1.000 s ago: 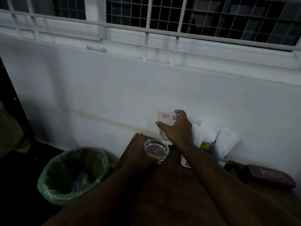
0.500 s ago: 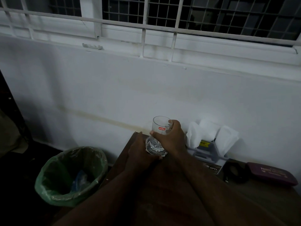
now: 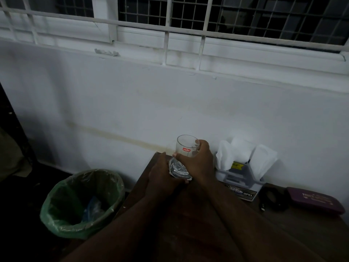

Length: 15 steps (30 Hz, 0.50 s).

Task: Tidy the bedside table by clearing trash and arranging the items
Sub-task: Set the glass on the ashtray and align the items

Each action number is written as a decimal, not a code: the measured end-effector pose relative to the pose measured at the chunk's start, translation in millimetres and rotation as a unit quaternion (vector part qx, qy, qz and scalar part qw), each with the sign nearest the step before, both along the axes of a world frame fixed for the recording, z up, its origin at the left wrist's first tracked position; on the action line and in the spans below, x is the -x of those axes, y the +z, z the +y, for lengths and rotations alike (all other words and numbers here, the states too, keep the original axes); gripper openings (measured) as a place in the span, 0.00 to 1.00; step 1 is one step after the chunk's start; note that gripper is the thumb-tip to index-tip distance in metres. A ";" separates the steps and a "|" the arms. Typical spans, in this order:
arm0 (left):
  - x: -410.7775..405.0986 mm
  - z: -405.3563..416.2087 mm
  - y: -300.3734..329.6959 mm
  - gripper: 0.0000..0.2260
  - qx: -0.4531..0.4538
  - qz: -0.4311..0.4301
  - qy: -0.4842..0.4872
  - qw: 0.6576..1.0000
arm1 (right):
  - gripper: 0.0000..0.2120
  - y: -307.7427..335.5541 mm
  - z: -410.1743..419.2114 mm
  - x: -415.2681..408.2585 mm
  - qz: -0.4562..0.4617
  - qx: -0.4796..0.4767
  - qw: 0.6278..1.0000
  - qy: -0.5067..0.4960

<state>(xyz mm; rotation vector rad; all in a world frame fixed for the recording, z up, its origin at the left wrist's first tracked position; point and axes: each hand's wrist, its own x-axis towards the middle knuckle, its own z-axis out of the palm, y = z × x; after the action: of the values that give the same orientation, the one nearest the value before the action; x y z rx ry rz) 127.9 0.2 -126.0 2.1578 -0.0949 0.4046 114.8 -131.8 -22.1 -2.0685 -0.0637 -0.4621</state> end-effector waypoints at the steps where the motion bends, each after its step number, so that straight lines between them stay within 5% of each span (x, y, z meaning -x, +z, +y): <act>1: 1.2 -0.7 1.6 0.40 0.002 0.003 0.003 1.000 | 0.38 0.2 0.0 0.3 0.000 -0.001 1.000 0.003; 7: 13.1 -5.4 15.6 0.32 -0.001 -0.025 0.031 0.999 | 0.48 -2.8 3.1 8.1 0.002 0.006 1.000 0.011; 11: 17.8 -2.7 17.0 0.39 -0.001 -0.012 0.015 1.000 | 0.57 -10.4 3.0 23.0 0.024 0.027 0.999 0.016; 15: 40.9 -9.4 38.4 0.15 -0.045 -0.032 0.048 0.997 | 0.51 -19.6 -5.4 52.0 0.011 0.069 0.997 0.014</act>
<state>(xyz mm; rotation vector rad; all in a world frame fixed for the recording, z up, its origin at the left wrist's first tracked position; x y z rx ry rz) 87.0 -9.2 -87.6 2.2442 -0.0472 0.5337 62.7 -137.2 -41.7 -2.2038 -0.1145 -0.4284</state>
